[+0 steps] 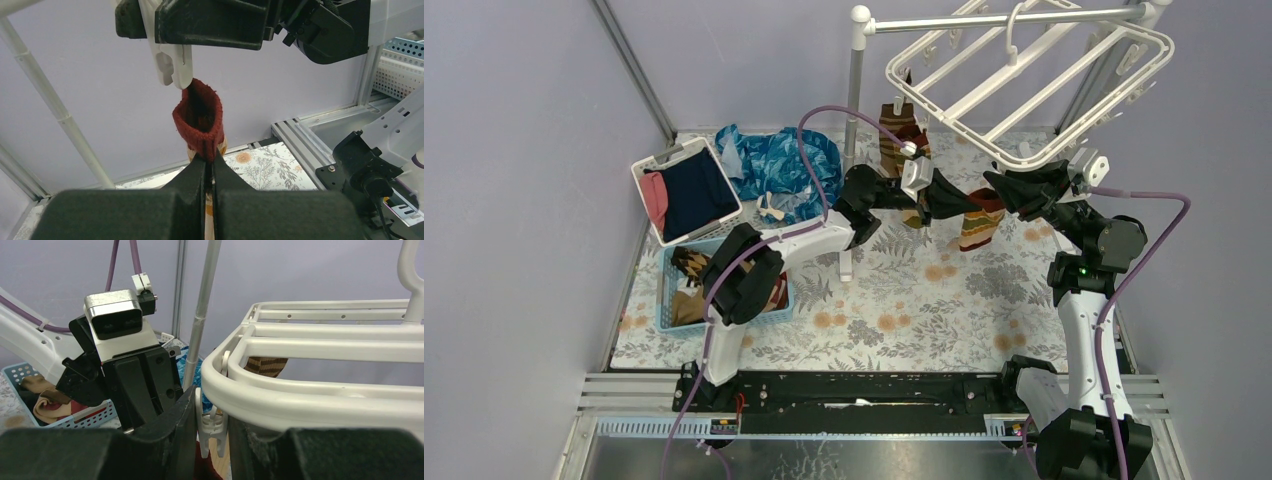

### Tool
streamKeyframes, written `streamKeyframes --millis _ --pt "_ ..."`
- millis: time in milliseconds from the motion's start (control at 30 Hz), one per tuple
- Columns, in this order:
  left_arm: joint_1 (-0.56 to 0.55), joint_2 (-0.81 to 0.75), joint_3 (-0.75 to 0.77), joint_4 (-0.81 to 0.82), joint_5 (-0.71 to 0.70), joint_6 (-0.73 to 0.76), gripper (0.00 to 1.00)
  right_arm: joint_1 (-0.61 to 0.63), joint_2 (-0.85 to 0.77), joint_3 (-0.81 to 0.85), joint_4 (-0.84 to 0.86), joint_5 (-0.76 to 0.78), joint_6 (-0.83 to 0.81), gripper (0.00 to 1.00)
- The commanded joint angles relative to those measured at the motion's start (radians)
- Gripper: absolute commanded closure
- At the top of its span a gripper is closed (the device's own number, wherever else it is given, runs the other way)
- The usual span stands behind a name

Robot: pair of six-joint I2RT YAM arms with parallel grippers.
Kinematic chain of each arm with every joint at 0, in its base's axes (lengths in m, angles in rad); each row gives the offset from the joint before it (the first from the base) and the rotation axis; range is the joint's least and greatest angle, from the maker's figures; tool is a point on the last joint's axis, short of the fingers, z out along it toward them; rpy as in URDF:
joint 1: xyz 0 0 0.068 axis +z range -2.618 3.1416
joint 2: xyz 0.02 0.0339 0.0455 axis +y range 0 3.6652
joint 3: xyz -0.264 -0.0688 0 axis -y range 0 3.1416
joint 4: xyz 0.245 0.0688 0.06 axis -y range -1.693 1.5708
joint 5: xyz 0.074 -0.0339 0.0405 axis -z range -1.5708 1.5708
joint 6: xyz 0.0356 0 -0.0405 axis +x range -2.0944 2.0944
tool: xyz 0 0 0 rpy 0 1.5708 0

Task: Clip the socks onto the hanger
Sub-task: Clamp the sock onto the hanger.

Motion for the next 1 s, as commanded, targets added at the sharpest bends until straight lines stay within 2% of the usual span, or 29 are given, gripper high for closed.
streamKeyframes --millis 0,967 --pt "0.009 0.024 0.052 -0.002 0.040 -0.012 0.97 0.009 -0.012 0.032 0.032 -0.045 0.015 0.89" --pt "0.017 0.059 0.132 0.012 0.080 -0.035 0.97 0.009 -0.003 0.021 0.031 -0.061 0.003 0.89"
